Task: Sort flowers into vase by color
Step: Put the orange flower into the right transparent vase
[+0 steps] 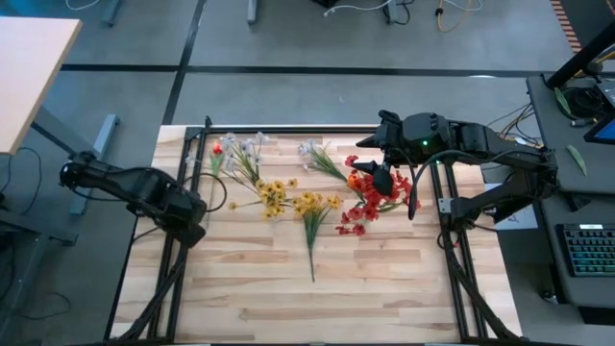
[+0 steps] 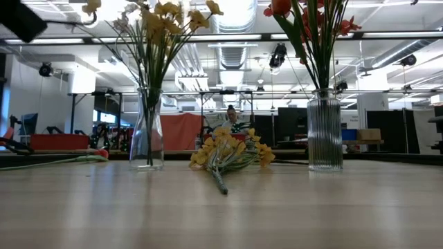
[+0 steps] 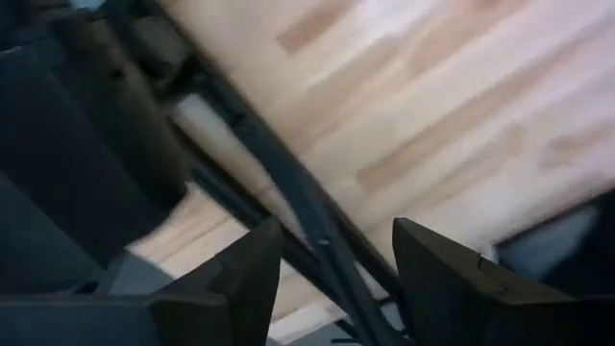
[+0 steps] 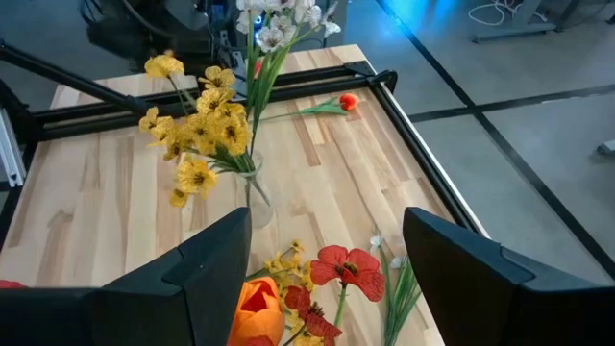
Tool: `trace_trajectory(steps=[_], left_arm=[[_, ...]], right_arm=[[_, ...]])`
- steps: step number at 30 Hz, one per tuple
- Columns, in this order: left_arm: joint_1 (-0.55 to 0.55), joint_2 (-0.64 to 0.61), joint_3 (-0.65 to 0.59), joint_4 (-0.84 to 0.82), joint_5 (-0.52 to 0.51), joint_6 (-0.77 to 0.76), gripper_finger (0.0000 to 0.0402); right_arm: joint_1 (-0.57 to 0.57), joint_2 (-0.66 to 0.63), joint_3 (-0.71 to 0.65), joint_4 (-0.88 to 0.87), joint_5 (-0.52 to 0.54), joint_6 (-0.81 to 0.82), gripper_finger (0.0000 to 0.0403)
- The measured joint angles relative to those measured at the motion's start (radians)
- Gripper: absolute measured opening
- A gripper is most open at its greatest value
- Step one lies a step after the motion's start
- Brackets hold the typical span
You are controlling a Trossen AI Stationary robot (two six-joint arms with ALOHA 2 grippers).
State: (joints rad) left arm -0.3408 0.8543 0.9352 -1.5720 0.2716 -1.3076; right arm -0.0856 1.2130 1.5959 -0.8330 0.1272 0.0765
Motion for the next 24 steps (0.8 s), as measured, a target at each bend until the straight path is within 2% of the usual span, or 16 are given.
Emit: trace_trajectory(steps=[2,5,7,14,20,22,24], left_arm=[[-0.019,-0.01,0.041,0.003,-0.046,-0.005,0.0181],[-0.038,-0.014,0.08,0.001,-0.287,-0.002,0.0174],[-0.043,-0.012,0.079,0.002,-0.403,-0.001,0.0169],[-0.043,-0.004,0.024,-0.001,-0.519,-0.021,0.0157],[-0.043,-0.023,0.076,0.0,-0.396,-0.012,0.0157],[-0.043,-0.033,0.095,0.002,-0.445,-0.01,0.0157],[-0.043,-0.039,0.092,0.001,-0.542,-0.007,0.0157]], right_arm=[[0.0,0.0,0.0,-0.001,0.0,0.0,0.0265],[0.0,0.0,0.0,0.0,0.0,-0.005,0.0265],[0.0,0.0,0.0,0.0,0.0,-0.009,0.0265],[0.0,0.0,0.0,0.0,-0.002,-0.006,0.0265],[0.0,0.0,-0.001,0.0,-0.003,0.003,0.0265],[0.0,0.0,-0.001,0.0,-0.003,0.003,0.0265],[0.0,0.001,-0.001,0.0,-0.003,0.003,0.0265]])
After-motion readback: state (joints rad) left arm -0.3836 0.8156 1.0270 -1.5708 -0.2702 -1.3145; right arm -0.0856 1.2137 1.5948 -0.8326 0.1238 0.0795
